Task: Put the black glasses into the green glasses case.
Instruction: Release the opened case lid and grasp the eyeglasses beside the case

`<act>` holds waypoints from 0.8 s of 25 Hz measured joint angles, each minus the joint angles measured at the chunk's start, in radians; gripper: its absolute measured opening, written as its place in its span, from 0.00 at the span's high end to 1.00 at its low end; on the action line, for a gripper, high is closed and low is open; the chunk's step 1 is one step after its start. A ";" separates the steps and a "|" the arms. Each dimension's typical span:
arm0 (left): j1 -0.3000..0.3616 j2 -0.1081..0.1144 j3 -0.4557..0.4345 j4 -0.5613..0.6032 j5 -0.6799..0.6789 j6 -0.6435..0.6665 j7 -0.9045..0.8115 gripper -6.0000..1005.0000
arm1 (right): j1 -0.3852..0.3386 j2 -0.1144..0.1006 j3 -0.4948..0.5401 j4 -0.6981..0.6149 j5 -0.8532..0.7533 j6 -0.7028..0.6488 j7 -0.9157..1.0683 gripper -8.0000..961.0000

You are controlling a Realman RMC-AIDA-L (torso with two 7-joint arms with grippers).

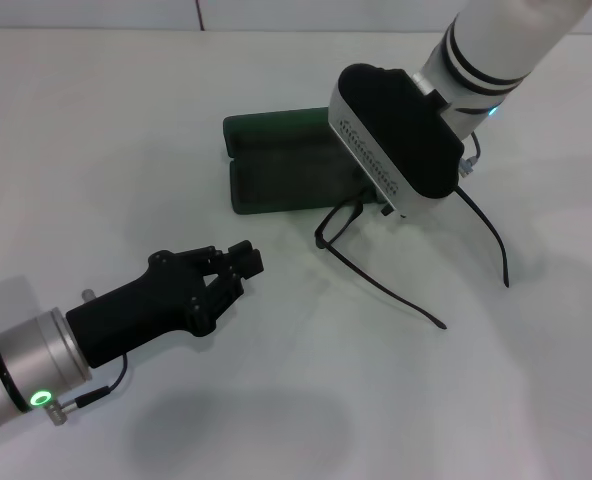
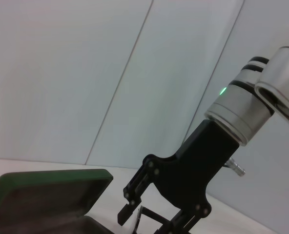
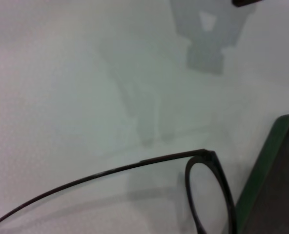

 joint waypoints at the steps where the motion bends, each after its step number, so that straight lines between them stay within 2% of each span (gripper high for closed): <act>1: 0.000 -0.001 0.000 0.000 0.000 0.000 0.001 0.87 | -0.001 0.000 -0.003 0.001 0.001 0.003 -0.002 0.45; 10: -0.004 -0.002 -0.005 -0.024 0.000 -0.001 0.017 0.87 | 0.001 0.000 0.001 0.007 0.014 -0.003 -0.009 0.45; 20: 0.009 0.000 -0.009 -0.025 -0.009 -0.010 0.050 0.88 | -0.015 -0.001 0.151 -0.053 -0.011 -0.076 0.042 0.45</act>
